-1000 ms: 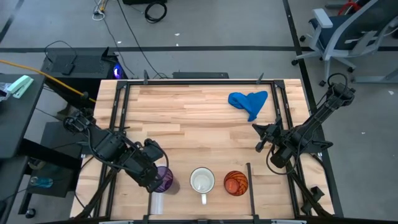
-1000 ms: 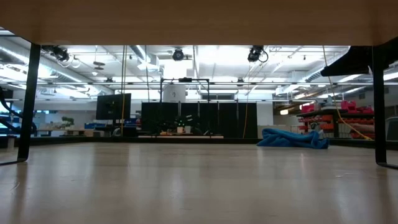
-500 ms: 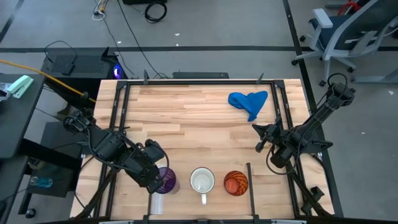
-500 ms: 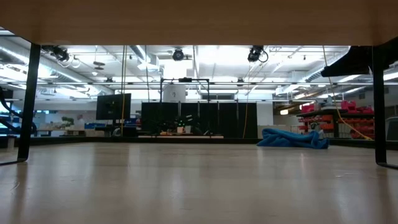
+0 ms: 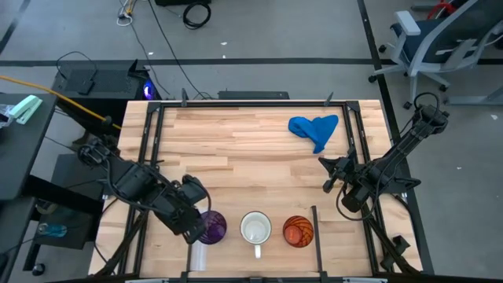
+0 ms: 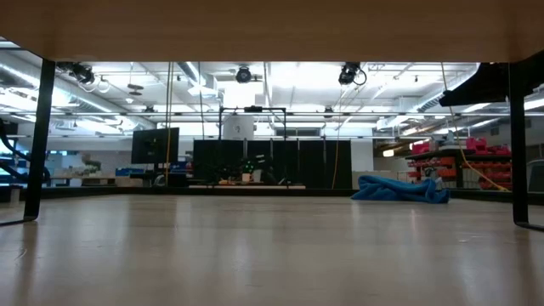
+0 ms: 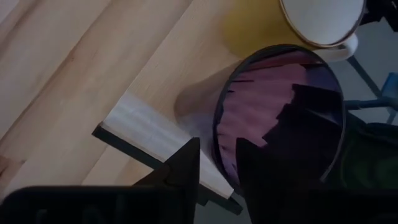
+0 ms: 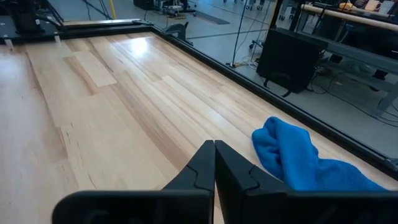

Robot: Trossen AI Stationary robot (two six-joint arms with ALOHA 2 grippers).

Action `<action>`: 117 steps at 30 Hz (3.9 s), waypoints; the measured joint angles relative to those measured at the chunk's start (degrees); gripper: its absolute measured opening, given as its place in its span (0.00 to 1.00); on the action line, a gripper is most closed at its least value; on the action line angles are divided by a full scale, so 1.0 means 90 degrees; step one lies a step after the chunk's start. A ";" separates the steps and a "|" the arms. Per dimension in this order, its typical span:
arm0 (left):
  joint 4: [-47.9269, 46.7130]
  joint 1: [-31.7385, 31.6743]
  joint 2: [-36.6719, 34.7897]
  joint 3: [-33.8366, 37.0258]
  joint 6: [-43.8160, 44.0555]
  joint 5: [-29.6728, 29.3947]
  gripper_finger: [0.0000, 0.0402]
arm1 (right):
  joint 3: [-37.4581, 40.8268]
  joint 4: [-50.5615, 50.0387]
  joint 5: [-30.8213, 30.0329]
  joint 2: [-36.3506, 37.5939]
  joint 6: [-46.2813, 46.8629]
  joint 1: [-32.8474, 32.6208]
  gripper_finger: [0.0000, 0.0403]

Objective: Stack small to large cups/mugs on shelf
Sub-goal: Put the purple cup on the shelf, then return to Home Position

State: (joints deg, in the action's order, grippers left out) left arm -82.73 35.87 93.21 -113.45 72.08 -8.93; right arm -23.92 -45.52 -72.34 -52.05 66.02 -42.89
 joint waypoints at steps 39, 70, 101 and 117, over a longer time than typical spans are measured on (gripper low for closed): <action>-0.0809 0.0110 -0.1637 0.0061 -0.2995 -0.4545 0.24 | 0.0000 0.0002 0.0173 0.0002 -0.0019 0.0002 0.03; 0.5461 -0.2029 -0.5513 0.6535 -0.7145 -0.6323 0.10 | -0.0713 0.0122 -0.0981 0.0047 -0.1060 0.0684 0.02; 1.0450 -0.6736 -0.5474 0.8070 -0.9477 -0.1214 0.08 | -0.1732 0.8255 0.8663 0.0172 -0.8698 0.7378 0.02; 1.1303 -0.9819 -0.5114 0.8068 -0.9552 0.0020 0.07 | -0.2653 0.7967 0.9585 -0.0454 -0.8497 1.0643 0.03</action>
State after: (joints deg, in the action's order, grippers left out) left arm 19.00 -52.50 47.18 -40.84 -13.88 -8.75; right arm -47.80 26.18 13.93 -56.14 -10.45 52.90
